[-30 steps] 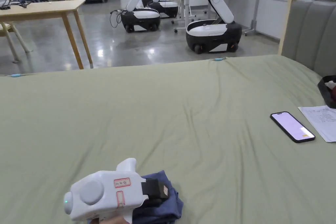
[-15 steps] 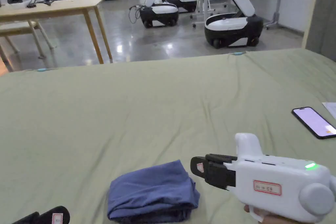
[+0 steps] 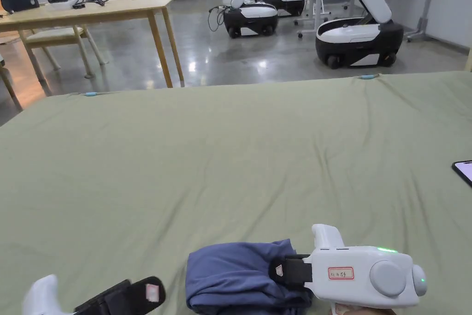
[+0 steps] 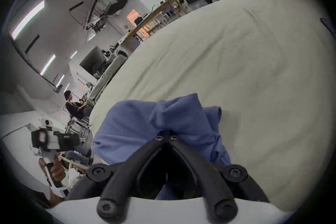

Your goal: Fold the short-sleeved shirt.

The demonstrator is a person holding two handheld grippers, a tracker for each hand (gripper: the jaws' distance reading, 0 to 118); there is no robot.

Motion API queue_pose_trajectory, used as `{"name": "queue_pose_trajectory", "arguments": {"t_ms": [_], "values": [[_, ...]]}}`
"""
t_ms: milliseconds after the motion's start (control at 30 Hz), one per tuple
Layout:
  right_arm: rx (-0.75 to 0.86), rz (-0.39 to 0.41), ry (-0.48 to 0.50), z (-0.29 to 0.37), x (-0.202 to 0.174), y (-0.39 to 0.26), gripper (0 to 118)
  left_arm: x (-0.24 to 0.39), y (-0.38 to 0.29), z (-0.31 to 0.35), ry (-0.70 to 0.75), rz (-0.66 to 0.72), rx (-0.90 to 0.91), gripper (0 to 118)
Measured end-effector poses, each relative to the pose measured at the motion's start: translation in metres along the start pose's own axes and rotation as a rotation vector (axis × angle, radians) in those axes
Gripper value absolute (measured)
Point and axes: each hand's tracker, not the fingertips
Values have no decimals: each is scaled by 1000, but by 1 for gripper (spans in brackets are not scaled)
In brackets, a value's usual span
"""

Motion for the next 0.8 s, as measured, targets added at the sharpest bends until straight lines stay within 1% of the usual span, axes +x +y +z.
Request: {"name": "queue_pose_trajectory", "arguments": {"t_ms": [33,67,100,133,167,200,267,300,333,433,533,567,600,667,700,733,767,800], "values": [[9,-9,3,0,2,-2,0,-7,4,-16,-28,23,-35,118],[14,-14,6,0,3,-3,0,-7,8,-27,-76,58,-18,118],[21,-16,9,0,3,-5,0,-6,12,-42,-77,70,-6,118],[26,-20,12,0,3,-6,0,-6,17,-58,-79,94,-33,118],[30,-22,13,0,3,-6,0,-5,20,-70,-61,93,-45,118],[33,-17,12,0,3,-7,0,-26,22,-78,-49,95,-44,118],[36,1,6,0,0,-7,0,-35,27,-99,-35,88,-74,118],[37,5,5,0,0,-7,0,-40,29,-111,-44,83,-122,118],[36,6,4,0,0,-7,0,-34,25,-119,-34,91,-123,118],[32,7,6,0,0,-6,0,-39,23,-146,-96,109,-206,118],[33,2,14,-1,1,-6,0,-36,18,-156,-100,103,-182,118],[36,-1,17,-1,2,-7,0,-33,19,-155,-109,93,-169,115],[40,-8,20,-1,2,-8,0,-34,21,-154,-109,93,-173,102],[46,-20,25,0,3,-8,0,-31,21,-151,-100,81,-165,44],[47,-22,22,0,3,-9,0,-27,21,-150,-20,26,-134,44],[52,-23,43,0,4,-9,1,-28,21,-148,0,-17,-142,44],[50,-20,30,-1,4,-11,1,-30,22,-147,-48,4,-174,44],[55,-9,34,0,4,-12,1,-31,23,-145,-59,13,-169,43]]}}
